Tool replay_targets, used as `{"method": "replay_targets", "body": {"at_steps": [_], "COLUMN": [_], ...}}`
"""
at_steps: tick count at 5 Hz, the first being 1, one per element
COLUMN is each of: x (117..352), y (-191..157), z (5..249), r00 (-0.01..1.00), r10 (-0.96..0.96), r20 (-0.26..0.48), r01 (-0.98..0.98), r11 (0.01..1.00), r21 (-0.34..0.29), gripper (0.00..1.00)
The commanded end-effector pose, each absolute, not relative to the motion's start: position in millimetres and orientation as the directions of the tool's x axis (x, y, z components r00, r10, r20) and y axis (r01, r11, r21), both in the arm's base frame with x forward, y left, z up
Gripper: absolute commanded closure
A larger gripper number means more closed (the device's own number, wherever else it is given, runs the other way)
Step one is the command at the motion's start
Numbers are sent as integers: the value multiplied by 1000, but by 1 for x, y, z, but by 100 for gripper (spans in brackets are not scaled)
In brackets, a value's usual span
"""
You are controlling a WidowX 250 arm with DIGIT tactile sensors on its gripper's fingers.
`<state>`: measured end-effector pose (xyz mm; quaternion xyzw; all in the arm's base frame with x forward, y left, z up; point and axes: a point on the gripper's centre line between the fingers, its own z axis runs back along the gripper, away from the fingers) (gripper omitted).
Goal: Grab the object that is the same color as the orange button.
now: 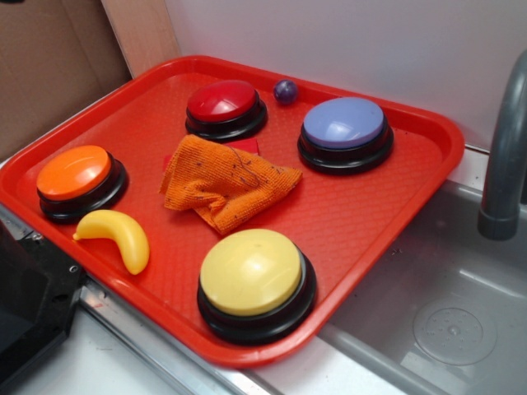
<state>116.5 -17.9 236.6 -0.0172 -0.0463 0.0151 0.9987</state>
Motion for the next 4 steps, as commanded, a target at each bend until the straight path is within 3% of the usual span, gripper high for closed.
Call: {"method": "replay_targets", "body": {"at_steps": [1,4], "x": [117,172], "y": [-18,-25], "z": [237,153], "r00": [995,965], "r10": [32,-247], "r20": [92,82], "r01": [-29,247], "r11": [999,969], "r21": [-36,10], "gripper": [0,0]}}
